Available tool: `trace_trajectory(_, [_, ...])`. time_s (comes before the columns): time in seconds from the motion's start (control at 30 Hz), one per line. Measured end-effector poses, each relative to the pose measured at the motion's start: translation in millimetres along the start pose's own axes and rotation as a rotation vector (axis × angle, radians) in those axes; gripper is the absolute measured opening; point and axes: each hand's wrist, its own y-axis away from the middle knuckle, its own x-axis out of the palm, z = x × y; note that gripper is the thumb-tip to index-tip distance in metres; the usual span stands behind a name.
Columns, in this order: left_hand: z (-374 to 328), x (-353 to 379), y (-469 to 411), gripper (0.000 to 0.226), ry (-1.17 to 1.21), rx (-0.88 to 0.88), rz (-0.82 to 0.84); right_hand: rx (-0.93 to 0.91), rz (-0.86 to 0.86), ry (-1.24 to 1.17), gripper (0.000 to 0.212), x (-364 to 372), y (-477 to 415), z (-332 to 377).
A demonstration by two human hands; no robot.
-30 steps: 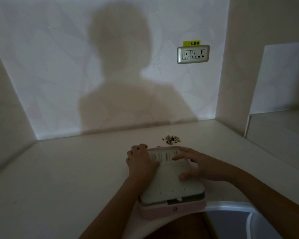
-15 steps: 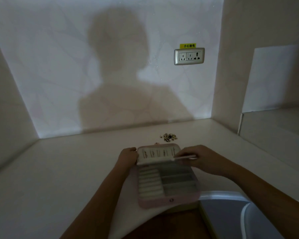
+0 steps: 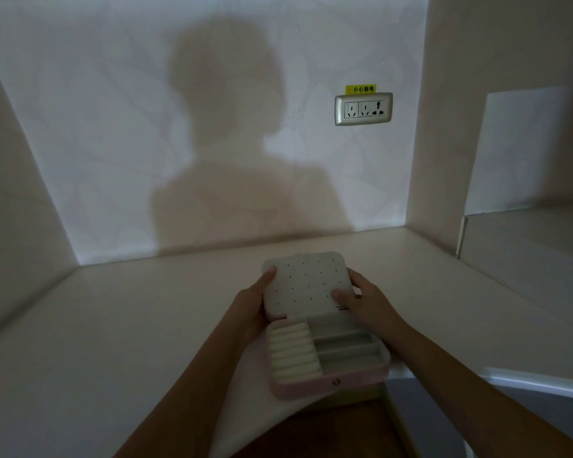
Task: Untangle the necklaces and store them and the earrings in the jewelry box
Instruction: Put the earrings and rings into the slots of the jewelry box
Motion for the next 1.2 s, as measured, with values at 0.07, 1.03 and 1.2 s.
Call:
trace_trajectory(0.07, [3,1,0,0.054,-0.006,-0.014,0.013,0.034,0.004,0.011,0.067,0,-4,-3])
trace_trajectory(1.03, [-33,-66,-41,0.032,-0.388,0.305,-0.581,-0.101,0.226,0.651,0.030,29,-180,-59])
trace_trajectory(1.2, [-32,-64,-40,0.032,-0.452,0.309,-0.572,-0.148,0.211,0.747,0.019,26,-175,-64])
